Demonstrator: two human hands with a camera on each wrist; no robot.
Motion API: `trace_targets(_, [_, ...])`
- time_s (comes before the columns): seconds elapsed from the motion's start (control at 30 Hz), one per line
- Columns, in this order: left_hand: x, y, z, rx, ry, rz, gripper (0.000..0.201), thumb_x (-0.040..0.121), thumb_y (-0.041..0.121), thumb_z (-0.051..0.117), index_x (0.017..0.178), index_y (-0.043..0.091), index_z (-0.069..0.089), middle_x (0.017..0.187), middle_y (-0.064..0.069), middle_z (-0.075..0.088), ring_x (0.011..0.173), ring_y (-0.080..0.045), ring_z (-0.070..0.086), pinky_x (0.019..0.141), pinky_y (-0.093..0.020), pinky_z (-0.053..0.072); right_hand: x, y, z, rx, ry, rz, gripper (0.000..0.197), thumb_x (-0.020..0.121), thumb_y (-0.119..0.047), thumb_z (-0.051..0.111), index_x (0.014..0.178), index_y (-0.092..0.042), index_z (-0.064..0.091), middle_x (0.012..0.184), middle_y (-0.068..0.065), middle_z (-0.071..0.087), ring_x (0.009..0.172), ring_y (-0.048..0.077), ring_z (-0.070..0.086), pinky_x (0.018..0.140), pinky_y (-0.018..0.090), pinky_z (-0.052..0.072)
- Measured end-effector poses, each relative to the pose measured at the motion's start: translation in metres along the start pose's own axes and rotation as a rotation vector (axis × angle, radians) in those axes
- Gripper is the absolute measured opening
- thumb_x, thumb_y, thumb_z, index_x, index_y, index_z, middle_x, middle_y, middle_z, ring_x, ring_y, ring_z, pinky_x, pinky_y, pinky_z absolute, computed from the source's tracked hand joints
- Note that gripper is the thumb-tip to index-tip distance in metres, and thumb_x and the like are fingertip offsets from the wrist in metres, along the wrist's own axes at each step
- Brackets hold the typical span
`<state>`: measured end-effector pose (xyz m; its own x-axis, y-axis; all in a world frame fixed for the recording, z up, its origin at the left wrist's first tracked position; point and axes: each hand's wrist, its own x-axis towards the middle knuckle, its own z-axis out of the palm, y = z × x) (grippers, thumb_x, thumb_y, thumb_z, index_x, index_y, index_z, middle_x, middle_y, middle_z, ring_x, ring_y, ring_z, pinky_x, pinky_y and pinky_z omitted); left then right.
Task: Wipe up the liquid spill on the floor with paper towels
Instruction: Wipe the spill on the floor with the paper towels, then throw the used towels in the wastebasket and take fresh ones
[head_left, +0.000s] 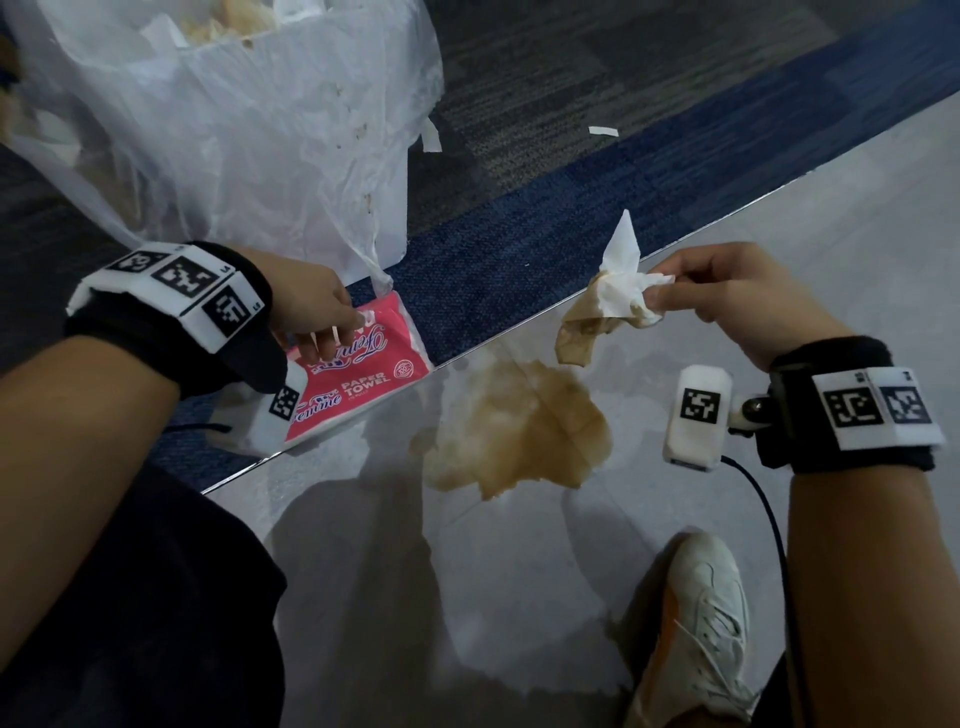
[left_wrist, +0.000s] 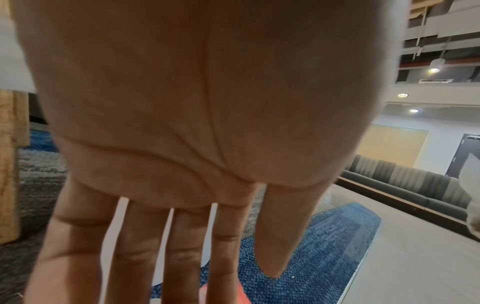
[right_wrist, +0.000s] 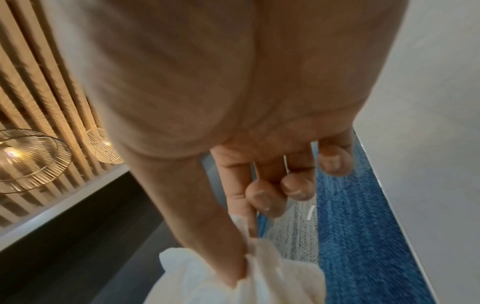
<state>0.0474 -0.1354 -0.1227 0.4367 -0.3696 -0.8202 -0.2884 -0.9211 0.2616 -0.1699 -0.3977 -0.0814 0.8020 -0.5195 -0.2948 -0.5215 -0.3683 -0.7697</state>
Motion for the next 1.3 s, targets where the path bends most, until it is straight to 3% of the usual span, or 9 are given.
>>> trace_targets(0.2, [-0.002,-0.002,-0.001,0.001,0.02,0.015,0.03,0.1,0.026,0.042,0.1,0.003,0.062,0.076,-0.006,0.064,0.062,-0.018,0.056,0.052,-0.023,0.04,-0.002,-0.025,-0.013,-0.001,0.037,-0.066,0.003,0.08,-0.006,0.068,0.082,-0.008,0.07,0.078,0.016,0.054,0.051,0.001,0.04,0.049,0.009,0.03])
trace_targets(0.43, [-0.005,-0.008,-0.004,0.003,0.016,0.037,0.028,0.1,0.026,0.042,0.095,0.007,0.061,0.073,-0.003,0.065,0.06,-0.015,0.058,0.052,-0.022,0.041,0.002,-0.029,-0.013,-0.077,0.036,-0.085,0.004,0.079,-0.014,0.072,0.076,-0.017,0.072,0.084,0.035,0.058,0.072,0.022,0.047,0.074,0.034,0.031])
trace_targets(0.67, [-0.017,-0.013,-0.009,0.02,0.026,0.055,0.032,0.099,0.031,0.041,0.094,0.008,0.062,0.082,-0.005,0.069,0.067,-0.018,0.06,0.054,-0.023,0.044,0.003,-0.072,-0.018,-0.133,0.031,-0.196,0.009,0.081,-0.019,0.071,0.072,-0.019,0.071,0.058,0.004,0.044,0.059,0.014,0.041,0.064,0.032,0.029])
trace_targets(0.83, [-0.029,-0.022,-0.015,0.048,0.014,0.042,0.027,0.099,0.026,0.04,0.096,0.008,0.06,0.076,-0.001,0.065,0.058,-0.013,0.057,0.049,-0.02,0.042,0.014,-0.133,-0.023,-0.114,0.044,-0.35,0.02,0.068,-0.035,0.077,0.076,-0.018,0.072,0.086,0.036,0.056,0.072,0.022,0.046,0.073,0.036,0.031])
trace_targets(0.93, [-0.034,-0.031,-0.018,0.043,0.026,0.029,0.026,0.099,0.024,0.041,0.099,0.006,0.059,0.088,-0.007,0.07,0.053,-0.01,0.054,0.046,-0.017,0.045,0.027,-0.177,-0.023,-0.091,0.054,-0.436,0.008,0.078,-0.019,0.073,0.08,-0.011,0.07,0.079,0.023,0.063,0.069,0.014,0.05,0.068,0.023,0.035])
trace_targets(1.1, [-0.044,-0.047,-0.019,0.01,0.069,0.025,0.035,0.097,0.032,0.04,0.095,0.007,0.065,0.088,-0.006,0.074,0.062,-0.016,0.061,0.053,-0.019,0.045,0.055,-0.255,-0.005,-0.038,0.131,-0.561,0.012,0.072,-0.024,0.074,0.074,-0.013,0.07,0.056,-0.01,0.061,0.052,-0.001,0.048,0.055,0.016,0.035])
trace_targets(1.17, [-0.045,-0.049,-0.02,0.012,0.072,0.021,0.04,0.097,0.033,0.039,0.104,0.004,0.066,0.087,-0.005,0.073,0.071,-0.019,0.062,0.054,-0.019,0.043,0.07,-0.283,0.011,-0.005,0.179,-0.591,0.009,0.07,-0.024,0.074,0.067,-0.018,0.068,0.054,-0.011,0.06,0.05,0.0,0.047,0.052,0.015,0.036])
trace_targets(1.23, [-0.047,-0.046,-0.02,0.005,0.082,0.025,0.04,0.097,0.031,0.039,0.108,0.002,0.065,0.086,-0.006,0.07,0.074,-0.021,0.059,0.061,-0.023,0.046,0.09,-0.301,0.028,0.02,0.211,-0.614,0.011,0.062,-0.027,0.074,0.061,-0.019,0.068,0.066,0.002,0.064,0.058,0.009,0.053,0.057,0.023,0.041])
trace_targets(1.3, [-0.046,-0.043,-0.02,0.003,0.075,0.039,0.038,0.098,0.026,0.038,0.113,0.0,0.062,0.102,-0.012,0.072,0.078,-0.021,0.056,0.073,-0.029,0.047,0.107,-0.307,0.046,-0.048,0.181,-0.592,0.011,0.063,-0.029,0.075,0.064,-0.02,0.069,0.07,0.002,0.065,0.059,0.004,0.055,0.06,0.022,0.043])
